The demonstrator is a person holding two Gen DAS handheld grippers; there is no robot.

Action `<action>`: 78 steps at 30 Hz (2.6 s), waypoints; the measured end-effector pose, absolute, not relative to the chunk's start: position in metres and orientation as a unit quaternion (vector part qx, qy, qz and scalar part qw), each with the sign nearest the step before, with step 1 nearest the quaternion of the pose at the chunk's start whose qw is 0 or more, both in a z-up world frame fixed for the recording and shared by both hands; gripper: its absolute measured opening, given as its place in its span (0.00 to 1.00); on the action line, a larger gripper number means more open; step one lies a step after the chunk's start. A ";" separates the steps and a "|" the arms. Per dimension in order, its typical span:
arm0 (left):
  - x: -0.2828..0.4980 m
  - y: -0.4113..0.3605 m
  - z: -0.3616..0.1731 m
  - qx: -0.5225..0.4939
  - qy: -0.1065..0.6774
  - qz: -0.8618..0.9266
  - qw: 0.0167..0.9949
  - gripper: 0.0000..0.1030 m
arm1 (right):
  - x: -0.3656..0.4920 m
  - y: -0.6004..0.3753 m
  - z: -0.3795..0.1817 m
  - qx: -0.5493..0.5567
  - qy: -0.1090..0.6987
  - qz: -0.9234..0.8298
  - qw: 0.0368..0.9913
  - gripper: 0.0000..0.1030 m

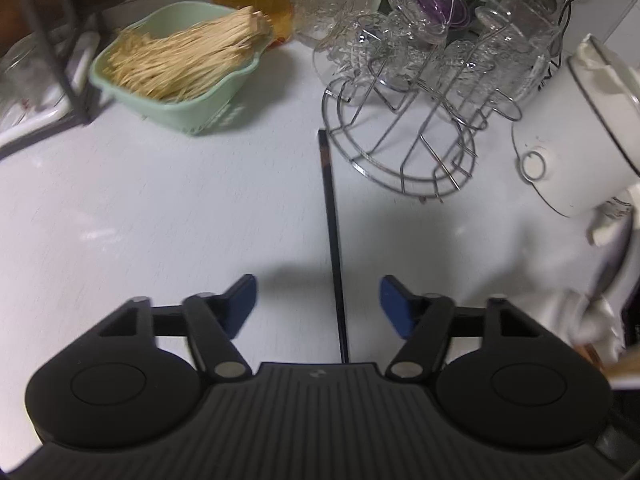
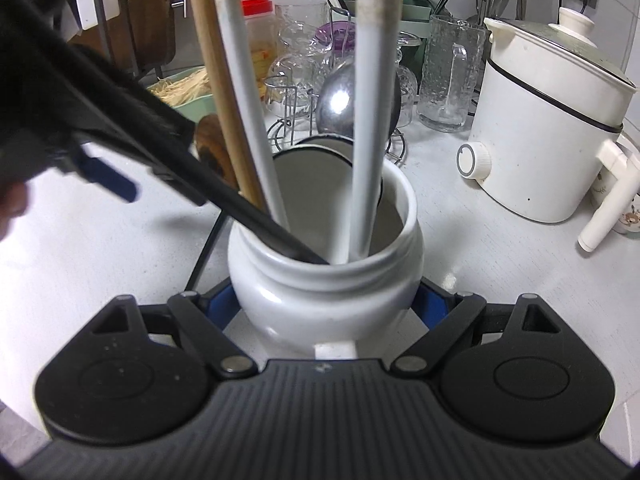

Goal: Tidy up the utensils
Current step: 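Close the left tool on the black chopstick, then lift the black chopstick with the left tool and carry it over the mug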

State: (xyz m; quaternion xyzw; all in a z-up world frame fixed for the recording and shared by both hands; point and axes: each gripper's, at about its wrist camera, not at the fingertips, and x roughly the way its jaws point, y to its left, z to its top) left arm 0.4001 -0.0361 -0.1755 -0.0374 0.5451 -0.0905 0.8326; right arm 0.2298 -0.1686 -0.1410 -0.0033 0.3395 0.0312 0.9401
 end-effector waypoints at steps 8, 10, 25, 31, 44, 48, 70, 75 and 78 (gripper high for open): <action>0.445 -0.050 -0.203 -0.031 0.543 -0.087 0.835 0.39 | 0.231 -0.170 -0.141 -0.003 0.340 0.032 0.940 0.88; 0.453 -0.054 -0.205 -0.025 0.538 -0.085 0.838 0.37 | 0.231 -0.170 -0.141 -0.004 0.339 0.032 0.940 0.88; 0.497 -0.079 -0.205 0.046 0.540 -0.066 0.838 0.21 | 0.231 -0.169 -0.142 -0.005 0.338 0.032 0.940 0.88; 0.503 -0.073 -0.206 0.045 0.545 -0.068 0.834 0.06 | 0.234 -0.168 -0.140 -0.004 0.344 0.030 0.938 0.88; 0.457 -0.035 -0.144 0.034 0.481 -0.074 0.873 0.06 | 0.234 -0.177 -0.146 0.015 0.335 0.040 0.941 0.90; 0.435 -0.026 -0.121 0.029 0.458 -0.074 0.886 0.06 | 0.228 -0.176 -0.144 0.008 0.315 0.044 0.948 0.90; 0.360 -0.027 -0.048 -0.033 0.381 -0.120 0.916 0.06 | 0.232 -0.168 -0.139 -0.025 0.294 0.043 0.954 0.89; 0.355 -0.036 -0.040 -0.034 0.371 -0.132 0.918 0.06 | 0.232 -0.168 -0.139 -0.023 0.294 0.039 0.955 0.89; 0.355 -0.039 -0.034 -0.037 0.365 -0.138 0.920 0.06 | 0.232 -0.167 -0.140 -0.024 0.293 0.038 0.955 0.89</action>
